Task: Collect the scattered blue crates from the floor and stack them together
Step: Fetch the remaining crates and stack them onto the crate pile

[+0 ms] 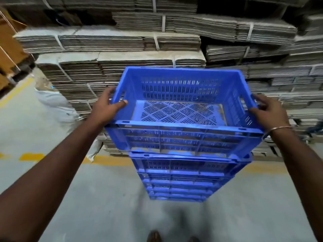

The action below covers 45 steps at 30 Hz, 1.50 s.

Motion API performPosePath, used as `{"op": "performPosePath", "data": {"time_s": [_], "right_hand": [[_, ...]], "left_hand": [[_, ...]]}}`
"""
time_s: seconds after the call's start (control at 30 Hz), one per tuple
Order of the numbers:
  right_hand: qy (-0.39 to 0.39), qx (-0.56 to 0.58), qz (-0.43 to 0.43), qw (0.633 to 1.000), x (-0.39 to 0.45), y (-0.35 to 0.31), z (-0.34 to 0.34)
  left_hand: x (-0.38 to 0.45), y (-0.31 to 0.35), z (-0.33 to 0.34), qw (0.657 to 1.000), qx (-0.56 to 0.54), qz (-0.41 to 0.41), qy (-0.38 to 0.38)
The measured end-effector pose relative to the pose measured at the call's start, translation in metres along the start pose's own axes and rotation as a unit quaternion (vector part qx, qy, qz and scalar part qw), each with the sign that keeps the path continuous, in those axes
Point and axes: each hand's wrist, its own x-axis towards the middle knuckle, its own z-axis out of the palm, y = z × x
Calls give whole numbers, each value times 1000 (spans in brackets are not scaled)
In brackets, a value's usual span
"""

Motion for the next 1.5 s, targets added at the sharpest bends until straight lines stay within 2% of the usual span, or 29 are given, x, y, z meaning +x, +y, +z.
{"op": "performPosePath", "data": {"time_s": [0.1,0.17,0.3,0.37,0.43,0.5,0.87,1.27,1.5], "right_hand": [[-1,33,21,999,4,9,-2],[3,75,21,997,-1,11,-4],[32,214,46,975,-25,22,3],[10,252,52,966,-41,29,9],[-8,269,56,962,-50,34,15],[8,276,61,959,-50,35,15],[46,286,65,955,-47,51,-9],[47,272,59,959,-48,57,-14],[62,289,35,955,-54,57,-12]], "left_hand": [[-7,-2,2,999,-33,1,5],[-16,-5,1,995,-94,-16,10],[-38,-27,4,953,-297,-53,1],[-49,-40,14,940,-337,-54,-8],[-54,-44,23,936,-347,-57,25],[-54,-43,28,932,-354,-63,48],[-64,-29,54,942,-331,-32,49],[-78,-23,67,944,-314,-51,86],[-80,-22,63,947,-305,-62,78]]}}
